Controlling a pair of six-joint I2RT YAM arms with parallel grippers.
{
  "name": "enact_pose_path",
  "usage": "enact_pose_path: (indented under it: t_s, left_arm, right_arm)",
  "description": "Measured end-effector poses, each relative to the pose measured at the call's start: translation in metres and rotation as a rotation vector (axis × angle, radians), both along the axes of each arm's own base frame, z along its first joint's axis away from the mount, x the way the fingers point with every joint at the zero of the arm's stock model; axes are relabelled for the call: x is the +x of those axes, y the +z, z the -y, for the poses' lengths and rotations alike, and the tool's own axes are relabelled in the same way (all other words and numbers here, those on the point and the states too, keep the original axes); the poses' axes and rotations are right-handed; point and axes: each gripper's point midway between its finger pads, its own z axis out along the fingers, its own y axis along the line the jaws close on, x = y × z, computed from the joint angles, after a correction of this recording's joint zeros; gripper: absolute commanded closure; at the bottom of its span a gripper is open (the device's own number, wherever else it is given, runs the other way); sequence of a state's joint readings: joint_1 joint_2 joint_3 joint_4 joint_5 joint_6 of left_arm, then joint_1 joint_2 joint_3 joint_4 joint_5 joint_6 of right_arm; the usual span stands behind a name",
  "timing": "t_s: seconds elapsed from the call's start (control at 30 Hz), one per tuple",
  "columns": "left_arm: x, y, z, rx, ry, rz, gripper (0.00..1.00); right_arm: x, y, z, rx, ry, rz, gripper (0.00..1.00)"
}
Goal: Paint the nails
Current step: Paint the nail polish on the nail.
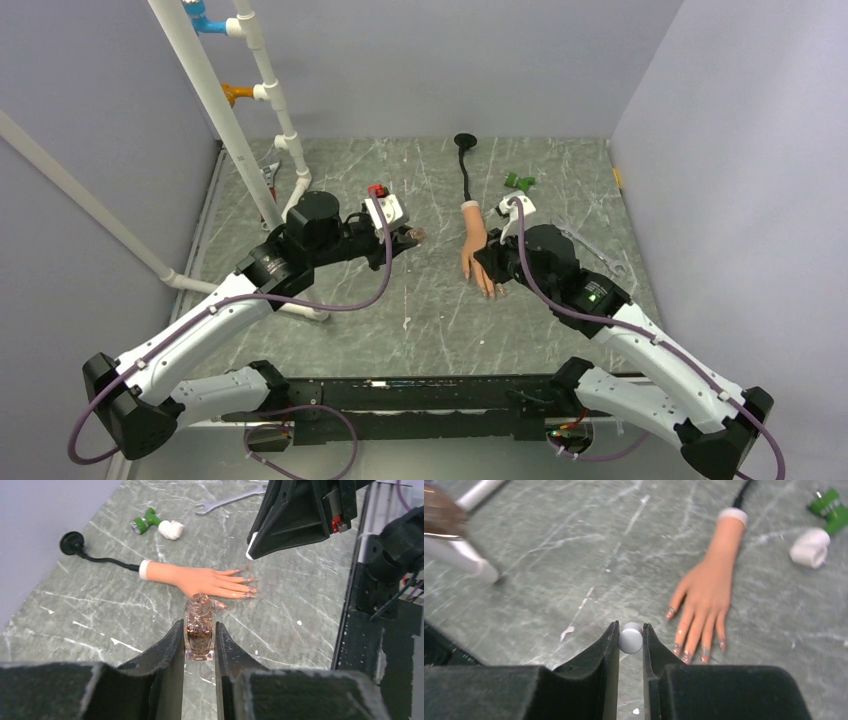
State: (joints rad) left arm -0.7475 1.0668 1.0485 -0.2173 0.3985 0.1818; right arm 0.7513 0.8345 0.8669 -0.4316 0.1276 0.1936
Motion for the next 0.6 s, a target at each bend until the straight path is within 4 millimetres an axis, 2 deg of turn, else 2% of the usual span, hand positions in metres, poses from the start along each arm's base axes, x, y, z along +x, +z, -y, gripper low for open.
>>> enact_pose_path:
  t_s: [0.2,0.4,0.47,0.53,0.6]
  left_arm:
    - [0.013,0.000,-0.007,0.007,0.082,0.021,1.00]
    - [0.019,-0.003,-0.013,0.017,0.130,0.029,0.98]
    - [0.020,-0.003,-0.015,0.016,0.140,0.039,0.95]
    - [0.020,-0.001,-0.018,0.015,0.152,0.049,1.00]
    - [0.021,0.001,-0.019,0.012,0.156,0.056,1.00]
  right_arm:
    - [0.018,-0.041,0.021,0.025,-0.170,-0.125,1.00]
    - [0.012,-0.084,0.032,0.090,-0.264,-0.239,1.00]
    - [0.006,-0.092,0.033,0.132,-0.268,-0.247,1.00]
    - [0.002,-0.095,0.034,0.163,-0.275,-0.248,1.00]
    - [0.002,-0.092,0.034,0.192,-0.279,-0.240,1.00]
